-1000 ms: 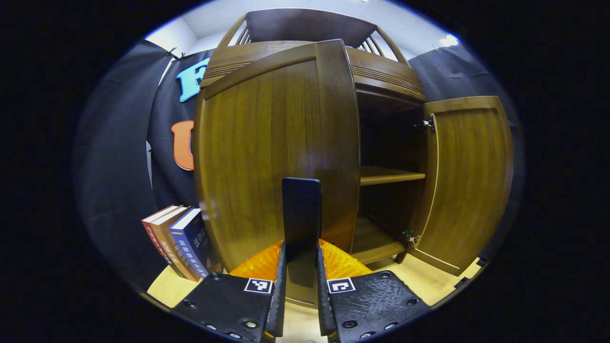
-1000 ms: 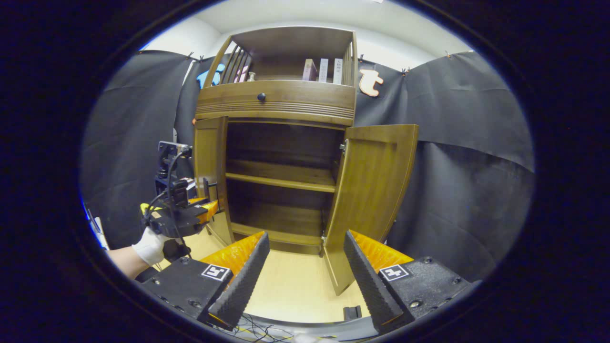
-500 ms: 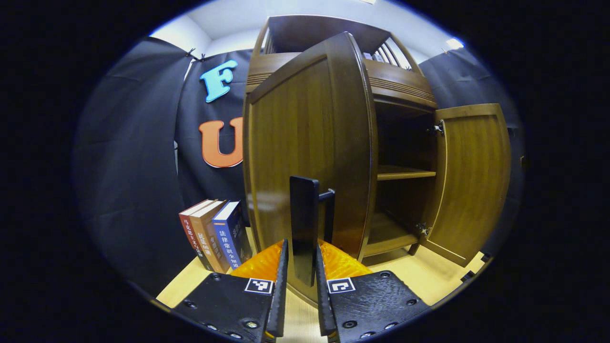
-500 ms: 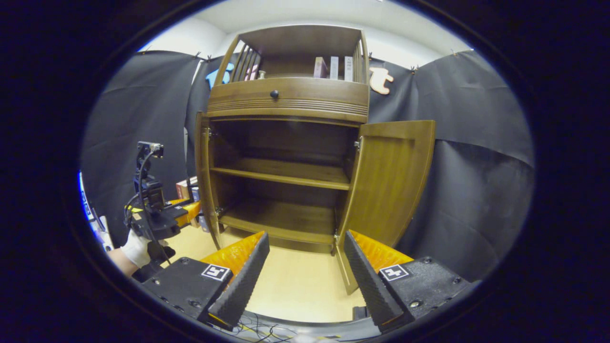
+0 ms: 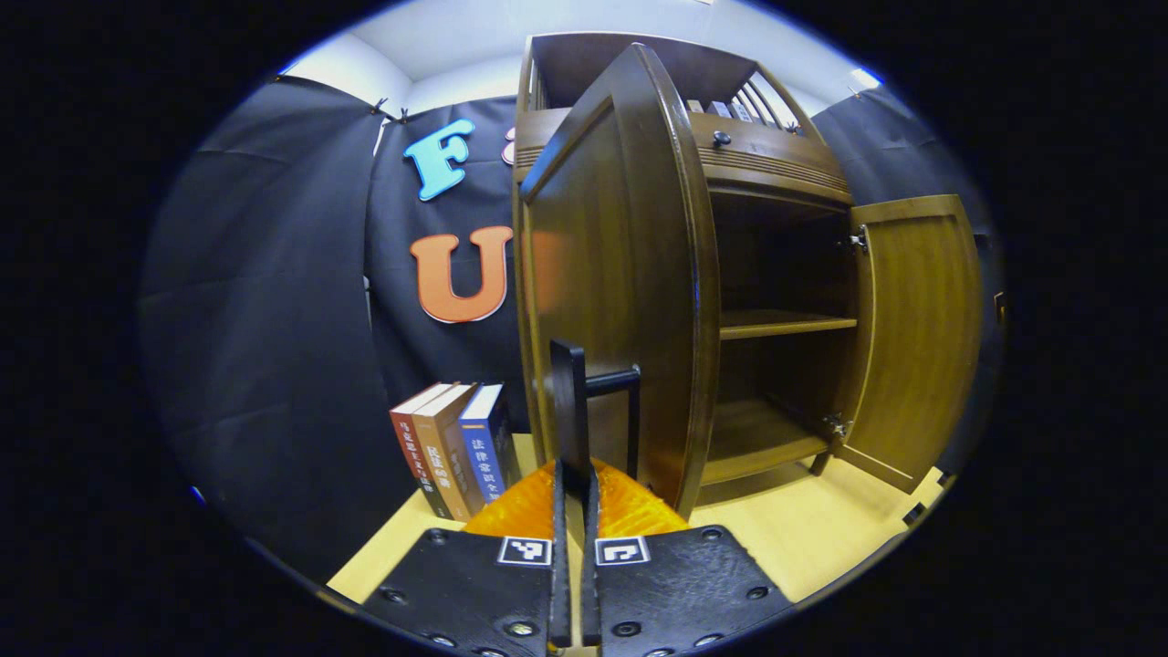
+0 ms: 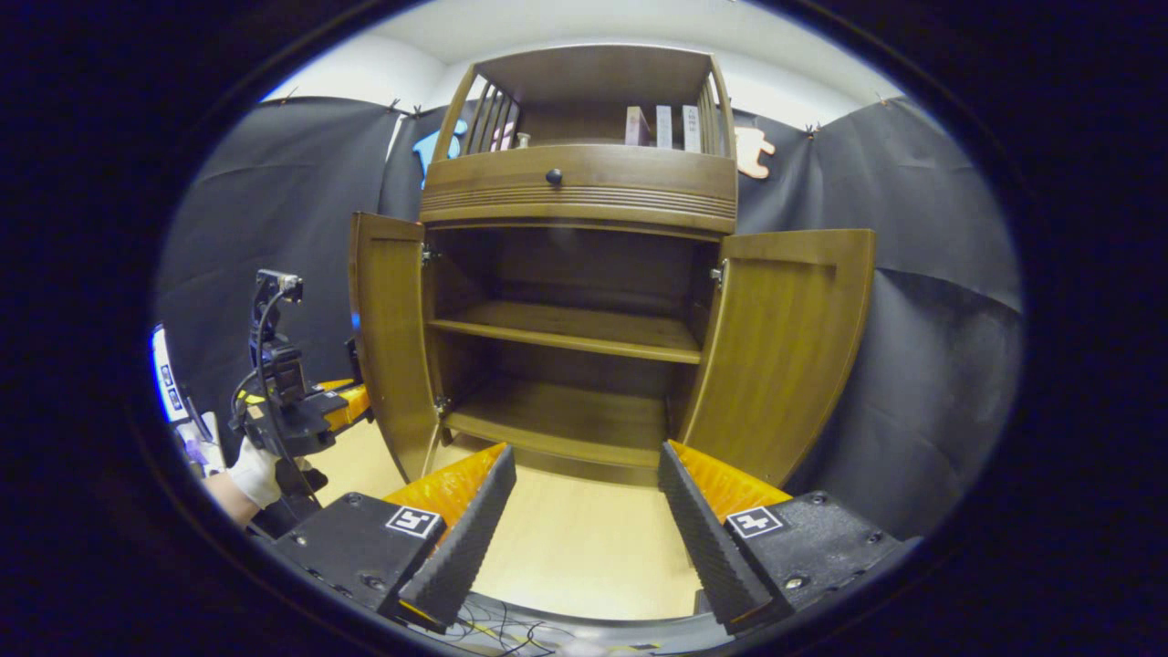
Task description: Open the right door of the double-door shoe cabinet with the right hand, and open the left door with the left hand.
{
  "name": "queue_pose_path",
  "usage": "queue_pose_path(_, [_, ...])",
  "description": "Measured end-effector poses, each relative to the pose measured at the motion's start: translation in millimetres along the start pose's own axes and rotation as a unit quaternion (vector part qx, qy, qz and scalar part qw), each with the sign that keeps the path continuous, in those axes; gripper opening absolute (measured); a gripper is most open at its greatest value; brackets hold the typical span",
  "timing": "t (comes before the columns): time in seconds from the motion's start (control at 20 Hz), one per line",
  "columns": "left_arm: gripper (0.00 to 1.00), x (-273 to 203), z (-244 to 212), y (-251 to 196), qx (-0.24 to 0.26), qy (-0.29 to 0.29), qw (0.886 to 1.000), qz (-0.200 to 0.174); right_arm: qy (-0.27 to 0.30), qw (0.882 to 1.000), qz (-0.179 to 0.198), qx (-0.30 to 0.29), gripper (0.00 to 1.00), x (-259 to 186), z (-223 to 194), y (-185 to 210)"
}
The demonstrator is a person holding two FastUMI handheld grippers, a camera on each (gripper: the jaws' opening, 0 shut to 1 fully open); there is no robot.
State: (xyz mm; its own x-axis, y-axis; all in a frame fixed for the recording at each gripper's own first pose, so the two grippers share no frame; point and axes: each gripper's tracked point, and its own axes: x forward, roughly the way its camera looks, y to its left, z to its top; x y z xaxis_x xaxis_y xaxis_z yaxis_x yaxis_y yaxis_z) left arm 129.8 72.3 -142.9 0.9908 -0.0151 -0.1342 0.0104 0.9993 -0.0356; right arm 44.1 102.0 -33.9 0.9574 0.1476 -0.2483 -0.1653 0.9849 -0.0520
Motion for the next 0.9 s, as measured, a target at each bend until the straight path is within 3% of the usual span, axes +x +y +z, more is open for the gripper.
queue_pose_path(0.05, [0.03,-1,-2,6,-0.005,0.0,1.0,0.014,0.0,1.0,0.003,0.001,1.0,0,0,1])
queue_pose_path(0.1, [0.0,1,-1,12,-0.011,-0.002,1.0,0.028,0.0,1.0,0.004,0.001,1.0,0,-1,2])
queue_pose_path(0.2, [0.0,0,-2,17,-0.027,0.0,0.999,0.032,0.001,1.0,0.008,0.004,1.0,0,-2,4])
queue_pose_path(0.55, [0.0,-1,-1,18,-0.02,-0.004,1.0,-0.004,0.007,1.0,0.026,0.009,0.99,2,-3,13])
queue_pose_path(0.9, [0.0,0,-5,31,0.014,0.002,0.998,-0.068,0.002,0.999,0.036,0.012,1.0,-1,-2,13])
